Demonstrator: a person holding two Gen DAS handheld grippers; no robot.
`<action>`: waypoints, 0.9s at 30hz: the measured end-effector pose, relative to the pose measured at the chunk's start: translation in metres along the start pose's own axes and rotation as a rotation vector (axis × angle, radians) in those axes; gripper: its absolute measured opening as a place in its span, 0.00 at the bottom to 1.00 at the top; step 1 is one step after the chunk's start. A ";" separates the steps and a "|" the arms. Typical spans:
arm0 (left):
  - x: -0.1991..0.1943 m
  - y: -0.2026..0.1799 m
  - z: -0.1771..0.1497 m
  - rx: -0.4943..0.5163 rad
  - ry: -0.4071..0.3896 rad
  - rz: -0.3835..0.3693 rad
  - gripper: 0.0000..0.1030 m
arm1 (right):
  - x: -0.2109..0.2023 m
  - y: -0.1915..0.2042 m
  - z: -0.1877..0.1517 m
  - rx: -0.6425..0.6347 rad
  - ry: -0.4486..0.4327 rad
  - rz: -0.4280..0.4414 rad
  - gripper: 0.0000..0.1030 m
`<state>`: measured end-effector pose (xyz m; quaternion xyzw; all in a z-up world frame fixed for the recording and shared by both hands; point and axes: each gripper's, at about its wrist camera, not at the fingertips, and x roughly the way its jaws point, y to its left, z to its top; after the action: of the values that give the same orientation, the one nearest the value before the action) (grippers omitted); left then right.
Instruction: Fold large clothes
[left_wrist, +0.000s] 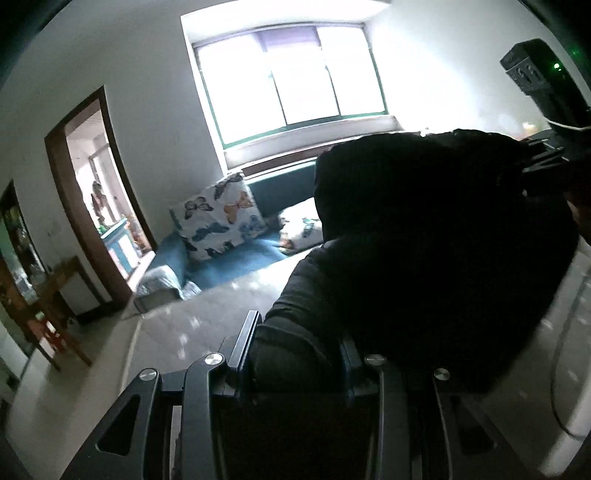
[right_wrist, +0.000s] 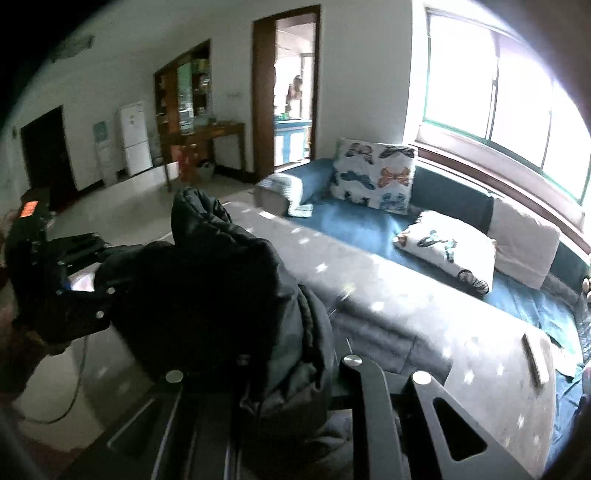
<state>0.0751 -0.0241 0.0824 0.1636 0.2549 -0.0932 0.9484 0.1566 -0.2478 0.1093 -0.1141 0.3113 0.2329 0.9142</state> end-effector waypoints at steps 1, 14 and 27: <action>0.018 0.002 0.013 -0.001 0.015 0.004 0.38 | 0.014 -0.010 0.007 0.020 0.007 -0.011 0.17; 0.238 -0.017 0.026 0.021 0.338 0.050 0.49 | 0.203 -0.108 -0.018 0.327 0.263 0.044 0.23; 0.285 0.006 -0.006 -0.098 0.407 0.010 0.72 | 0.129 -0.120 -0.007 0.360 0.188 -0.012 0.32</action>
<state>0.3172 -0.0424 -0.0677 0.1341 0.4445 -0.0413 0.8847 0.3026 -0.3088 0.0315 0.0280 0.4313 0.1565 0.8881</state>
